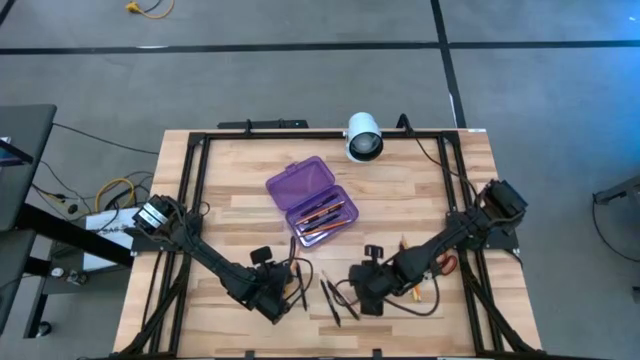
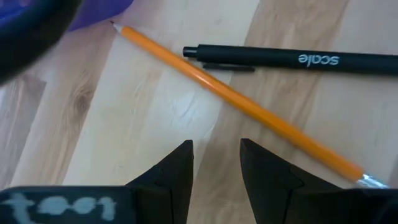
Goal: Pick & place school supplies into a supply box
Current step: Put the black pen into the purple supply box
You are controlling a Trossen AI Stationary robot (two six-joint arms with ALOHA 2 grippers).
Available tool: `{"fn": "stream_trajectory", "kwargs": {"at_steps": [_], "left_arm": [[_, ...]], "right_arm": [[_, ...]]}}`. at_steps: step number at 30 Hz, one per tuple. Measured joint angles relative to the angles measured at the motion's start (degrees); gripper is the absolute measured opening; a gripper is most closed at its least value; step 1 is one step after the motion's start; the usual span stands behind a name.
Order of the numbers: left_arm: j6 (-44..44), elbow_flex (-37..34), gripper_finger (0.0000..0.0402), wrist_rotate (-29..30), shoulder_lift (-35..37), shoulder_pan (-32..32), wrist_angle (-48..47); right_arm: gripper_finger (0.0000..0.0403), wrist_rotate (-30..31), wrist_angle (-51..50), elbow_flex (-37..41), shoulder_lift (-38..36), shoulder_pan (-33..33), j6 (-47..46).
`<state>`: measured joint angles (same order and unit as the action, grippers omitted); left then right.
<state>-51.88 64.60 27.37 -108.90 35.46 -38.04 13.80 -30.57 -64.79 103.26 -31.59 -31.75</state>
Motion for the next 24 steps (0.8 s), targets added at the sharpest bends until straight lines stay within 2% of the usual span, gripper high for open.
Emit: {"fn": "stream_trajectory", "kwargs": {"at_steps": [8, 24], "left_arm": [[0.0, -0.3, 0.0121, 0.7, 0.0, 0.4, 0.1], [0.2, -0.3, 0.0121, 8.1, 0.0, 3.2, -1.0]], "right_arm": [[0.0134, 1.2, 2.5, 0.0, 0.1, -2.1, -4.6], [0.0143, 1.2, 1.8, 0.0, 5.5, -1.6, -14.3]]}}
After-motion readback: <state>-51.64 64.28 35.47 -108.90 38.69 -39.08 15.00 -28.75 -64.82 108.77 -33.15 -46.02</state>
